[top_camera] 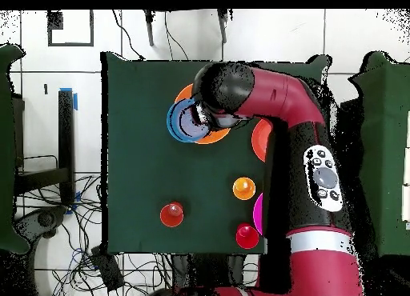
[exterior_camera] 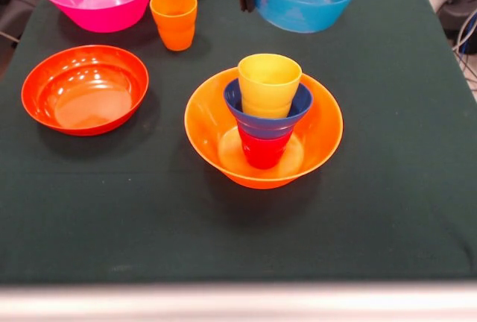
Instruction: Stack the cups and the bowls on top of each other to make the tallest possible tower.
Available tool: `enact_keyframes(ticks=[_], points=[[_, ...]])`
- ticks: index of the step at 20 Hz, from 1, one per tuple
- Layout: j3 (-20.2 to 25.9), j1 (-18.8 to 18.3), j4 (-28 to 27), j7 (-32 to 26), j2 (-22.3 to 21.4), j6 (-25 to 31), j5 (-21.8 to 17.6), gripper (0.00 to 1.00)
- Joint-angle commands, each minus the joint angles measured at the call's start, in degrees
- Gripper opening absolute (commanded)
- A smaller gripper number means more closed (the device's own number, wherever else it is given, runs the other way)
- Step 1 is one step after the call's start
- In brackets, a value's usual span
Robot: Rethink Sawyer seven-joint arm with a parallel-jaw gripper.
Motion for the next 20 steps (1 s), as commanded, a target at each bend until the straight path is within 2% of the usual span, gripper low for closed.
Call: enact_keyframes(ticks=[1,9,20], points=[[6.1,-1.4,0.9,-10.7,4.0,-2.0,-5.0,0.0],[7.3,-2.4,-3.7,-14.5,5.6,0.2,-9.6,0.0],[10.6,-4.2,-6.0,-15.2,7.3,0.4,-12.4,0.0]])
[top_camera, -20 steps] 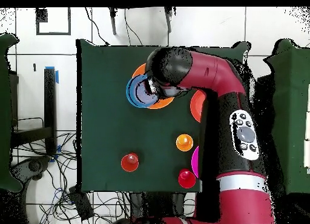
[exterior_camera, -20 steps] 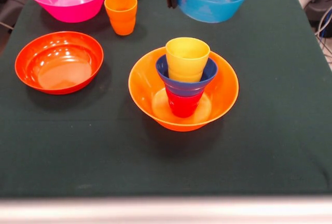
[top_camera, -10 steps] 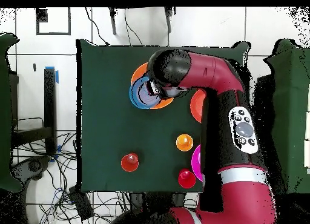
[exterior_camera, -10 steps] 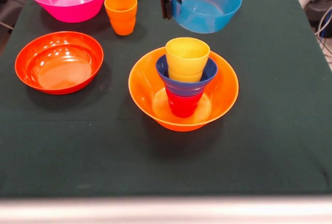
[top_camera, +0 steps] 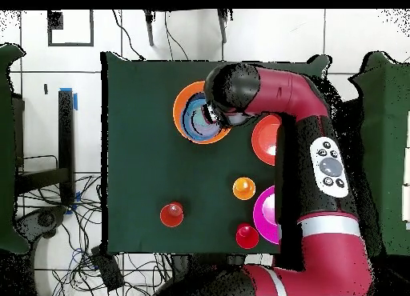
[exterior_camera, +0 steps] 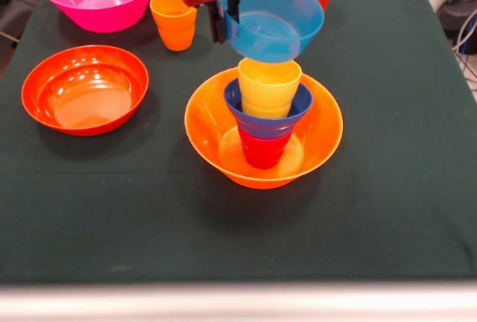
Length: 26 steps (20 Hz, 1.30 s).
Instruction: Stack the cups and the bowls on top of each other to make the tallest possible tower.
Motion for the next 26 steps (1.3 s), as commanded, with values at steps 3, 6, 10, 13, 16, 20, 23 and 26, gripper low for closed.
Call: enact_keyframes(ticks=[3,6,10,13,16,20,23,26], points=[[7.1,-0.7,-3.1,-14.2,4.0,0.5,-4.8,0.0],[7.5,-0.3,-2.7,-12.2,4.0,0.3,-4.5,0.0],[8.1,0.2,-2.6,-10.0,4.7,-0.1,-3.8,0.0],[8.2,0.4,-2.4,-8.8,4.9,0.1,-3.4,0.0],[8.4,0.4,-2.9,-8.1,5.2,0.5,-3.5,0.0],[8.9,-0.2,-4.1,-10.0,5.4,1.6,-4.3,0.0],[8.5,-0.4,-5.5,-12.6,5.0,1.2,-6.8,0.0],[8.5,-0.7,-5.7,-13.6,4.7,1.5,-7.7,0.0]])
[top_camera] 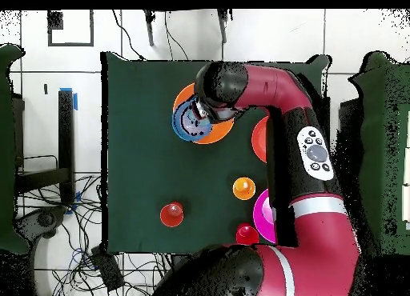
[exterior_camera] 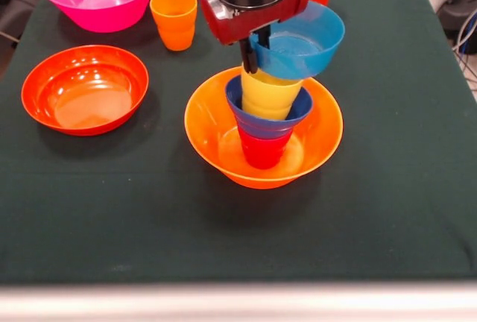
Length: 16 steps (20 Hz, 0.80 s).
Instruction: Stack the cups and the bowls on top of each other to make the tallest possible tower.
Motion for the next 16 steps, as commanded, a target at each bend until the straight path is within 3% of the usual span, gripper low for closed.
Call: enact_keyframes(ticks=[1,16], points=[[3.2,0.0,-3.3,-13.7,0.3,2.0,-6.0,0.0],[2.8,0.5,-5.4,-14.0,-0.1,5.5,-6.5,0.0]])
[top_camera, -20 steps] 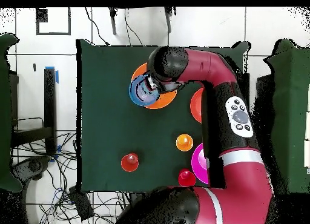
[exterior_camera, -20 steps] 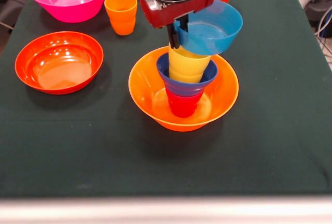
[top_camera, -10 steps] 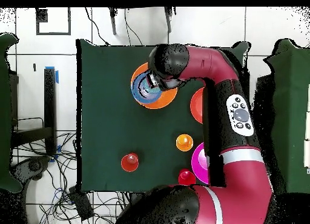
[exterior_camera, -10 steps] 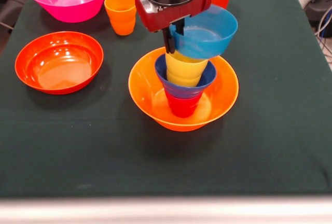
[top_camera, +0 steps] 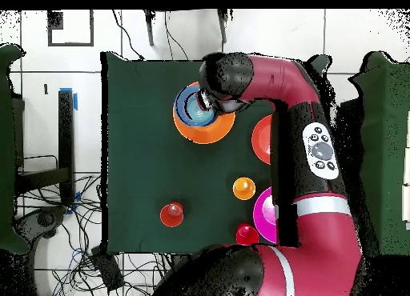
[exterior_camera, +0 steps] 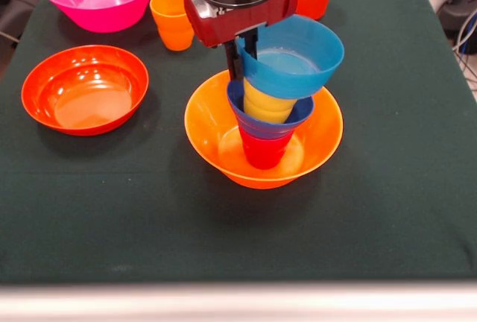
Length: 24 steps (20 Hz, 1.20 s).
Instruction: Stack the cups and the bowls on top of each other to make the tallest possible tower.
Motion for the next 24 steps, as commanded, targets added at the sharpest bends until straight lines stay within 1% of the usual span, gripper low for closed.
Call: enact_keyframes(ticks=[1,4,5,7,12,17,20,24], points=[[2.7,0.5,-1.8,-14.0,-0.2,5.7,-5.3,0.0],[2.7,0.5,-1.8,-14.2,-0.3,5.8,-5.4,0.0],[2.7,0.3,-1.3,-13.9,-0.5,5.3,-5.3,1.0],[2.5,0.4,-1.3,-13.5,-0.5,5.2,-5.2,1.0],[1.7,0.6,-1.0,-12.8,-0.7,7.4,-5.4,1.0],[1.8,0.4,-0.7,-13.3,-0.8,7.8,-5.6,1.0],[1.9,0.7,-2.0,-14.5,-0.3,10.3,-6.0,1.0],[2.1,0.8,-2.4,-14.3,-0.4,11.1,-6.0,1.0]])
